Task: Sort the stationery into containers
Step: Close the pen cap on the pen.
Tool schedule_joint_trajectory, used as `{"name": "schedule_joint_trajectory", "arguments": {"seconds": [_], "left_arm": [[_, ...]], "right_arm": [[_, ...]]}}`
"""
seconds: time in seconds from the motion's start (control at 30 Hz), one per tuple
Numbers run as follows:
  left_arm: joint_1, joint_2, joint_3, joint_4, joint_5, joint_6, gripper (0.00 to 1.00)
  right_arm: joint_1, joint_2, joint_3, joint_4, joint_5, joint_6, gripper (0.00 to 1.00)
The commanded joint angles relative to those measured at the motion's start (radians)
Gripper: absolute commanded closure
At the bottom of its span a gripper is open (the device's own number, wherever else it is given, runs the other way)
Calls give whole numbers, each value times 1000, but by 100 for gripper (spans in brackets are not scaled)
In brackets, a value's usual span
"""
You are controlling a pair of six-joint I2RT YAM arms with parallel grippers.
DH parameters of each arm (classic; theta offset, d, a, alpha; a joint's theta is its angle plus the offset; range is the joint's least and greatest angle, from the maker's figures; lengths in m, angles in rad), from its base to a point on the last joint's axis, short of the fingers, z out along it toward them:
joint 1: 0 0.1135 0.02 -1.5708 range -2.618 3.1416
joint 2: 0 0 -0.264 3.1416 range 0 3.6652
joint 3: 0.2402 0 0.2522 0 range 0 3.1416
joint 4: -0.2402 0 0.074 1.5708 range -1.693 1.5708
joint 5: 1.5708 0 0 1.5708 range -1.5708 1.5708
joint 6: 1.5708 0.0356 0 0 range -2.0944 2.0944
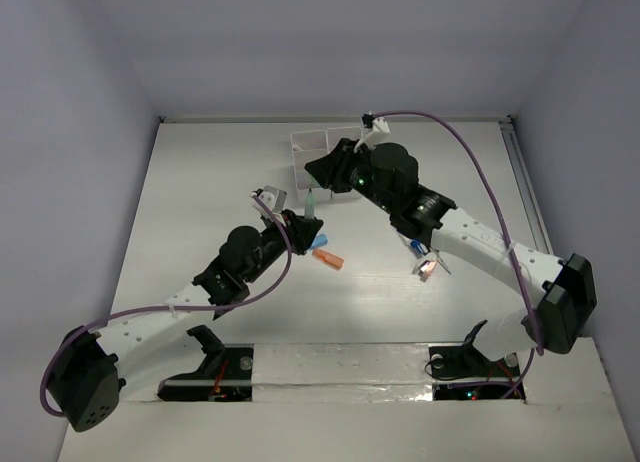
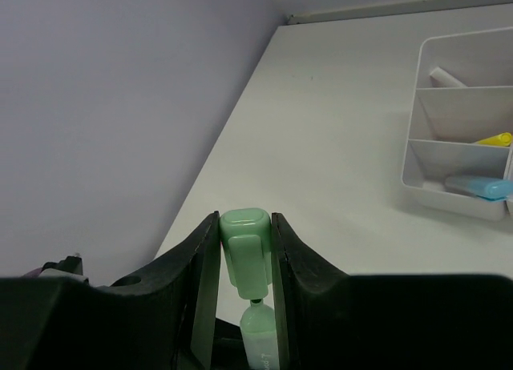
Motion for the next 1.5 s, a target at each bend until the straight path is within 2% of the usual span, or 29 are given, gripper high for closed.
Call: {"name": "schedule_joint_trajectory", "arguments": {"seconds": [0.0,1.07,1.47], "left_arm": [[-4,-6,43,70,9,18,100],[-4,-14,49,53,-12,19,100],[-4,-20,60,50,-64,27,100]], "right_arm": [[22,18,69,-19,48,-49,100],[77,10,87,-54,149,-110,100],[96,7,63,-67,148,-99,100]]}}
